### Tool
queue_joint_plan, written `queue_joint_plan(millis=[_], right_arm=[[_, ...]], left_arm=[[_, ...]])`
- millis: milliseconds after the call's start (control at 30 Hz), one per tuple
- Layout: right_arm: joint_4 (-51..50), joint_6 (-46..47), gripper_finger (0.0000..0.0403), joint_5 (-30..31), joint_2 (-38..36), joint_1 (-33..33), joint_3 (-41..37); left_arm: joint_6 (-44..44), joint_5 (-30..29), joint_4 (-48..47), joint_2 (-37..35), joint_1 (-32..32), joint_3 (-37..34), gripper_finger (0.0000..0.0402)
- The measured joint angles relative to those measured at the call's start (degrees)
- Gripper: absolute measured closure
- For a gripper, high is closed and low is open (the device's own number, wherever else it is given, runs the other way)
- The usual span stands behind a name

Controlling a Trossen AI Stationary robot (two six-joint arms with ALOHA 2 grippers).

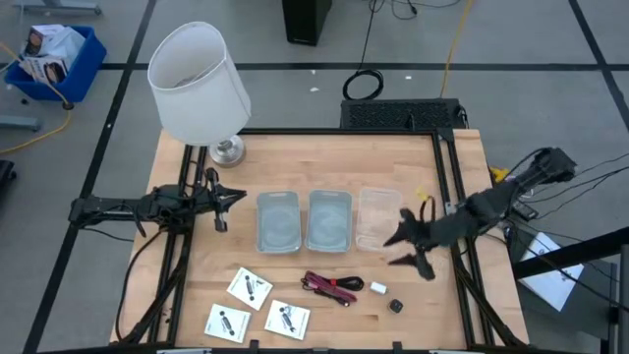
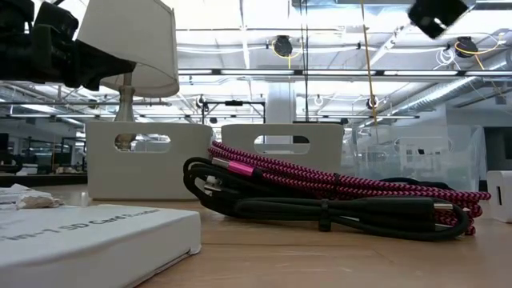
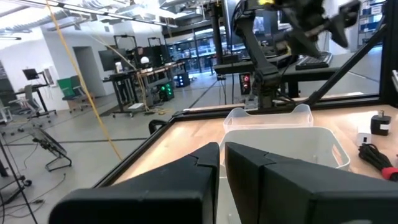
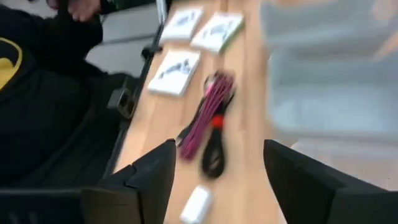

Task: Pick and place items into bin
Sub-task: Put the white charger adapter into the transparent bin

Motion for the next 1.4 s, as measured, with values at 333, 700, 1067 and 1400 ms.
queue_joint_plan(millis=[333, 700, 1067, 1400], right_arm=[[5.0, 21.0, 0.0167, 0.5, 13.7, 11.2, 0.0], [9.3, 20.6, 0.0167, 9.1, 24.4, 13.2, 0.0], [10.3, 20.6, 0.0167, 5.0, 33.3, 10.7, 1.8], [10.5, 21.3, 0.0167, 5.1, 39.3, 10.3, 2.5]], left_arm=[[1.1, -0.4, 2.2, 0.0, 0.0, 0.0, 0.0366], [3.0, -0.5, 2.4, 0.0, 0.0, 0.0, 0.0366], [4.6, -1.5, 2.4, 0.0, 0.0, 0.0, 0.0366], [2.1, -1.5, 2.3, 0.0, 0.0, 0.0, 0.0366]])
